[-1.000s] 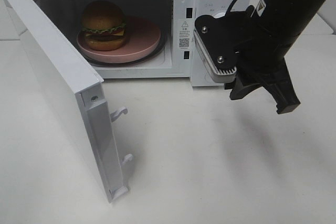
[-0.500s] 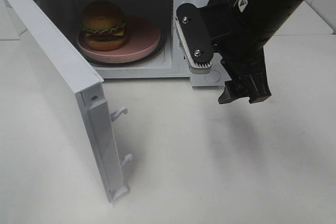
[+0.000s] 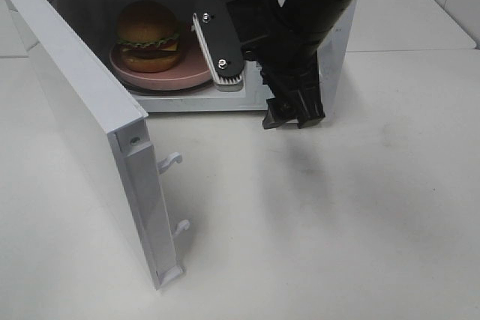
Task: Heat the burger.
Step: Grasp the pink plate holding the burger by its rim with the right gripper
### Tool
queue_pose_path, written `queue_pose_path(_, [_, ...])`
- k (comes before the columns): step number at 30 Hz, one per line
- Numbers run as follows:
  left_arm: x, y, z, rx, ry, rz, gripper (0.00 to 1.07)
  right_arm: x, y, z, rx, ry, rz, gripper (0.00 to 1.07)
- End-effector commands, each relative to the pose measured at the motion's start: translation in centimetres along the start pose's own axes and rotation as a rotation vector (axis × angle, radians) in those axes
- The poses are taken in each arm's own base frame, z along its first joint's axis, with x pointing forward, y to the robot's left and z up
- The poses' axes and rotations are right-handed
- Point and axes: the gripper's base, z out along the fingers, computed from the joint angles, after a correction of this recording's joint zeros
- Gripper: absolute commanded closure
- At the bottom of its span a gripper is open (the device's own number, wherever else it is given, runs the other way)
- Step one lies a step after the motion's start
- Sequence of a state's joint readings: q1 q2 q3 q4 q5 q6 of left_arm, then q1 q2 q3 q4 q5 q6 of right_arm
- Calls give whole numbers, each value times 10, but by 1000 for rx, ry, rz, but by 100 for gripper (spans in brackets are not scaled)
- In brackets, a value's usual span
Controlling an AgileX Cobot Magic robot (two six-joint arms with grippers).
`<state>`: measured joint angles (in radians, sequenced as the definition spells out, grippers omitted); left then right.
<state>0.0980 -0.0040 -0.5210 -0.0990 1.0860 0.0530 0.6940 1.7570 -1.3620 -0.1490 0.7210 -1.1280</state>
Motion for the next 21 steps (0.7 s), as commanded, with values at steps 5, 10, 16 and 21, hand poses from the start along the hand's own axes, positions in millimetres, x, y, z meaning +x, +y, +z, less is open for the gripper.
queue_pose_path(5, [0, 0, 0, -2, -17, -6, 7, -12, -19, 15, 38, -20, -8, 19])
queue_pose_path(10, [0, 0, 0, -2, -17, -6, 7, -17, -31, 25, 62, -31, -7, 21])
queue_pose_path(16, [0, 0, 0, -2, -17, -6, 7, -23, -41, 42, 77, -39, -6, 22])
queue_pose_path(21, [0, 0, 0, -2, -17, -6, 7, -29, -48, 59, 91, -57, 2, 23])
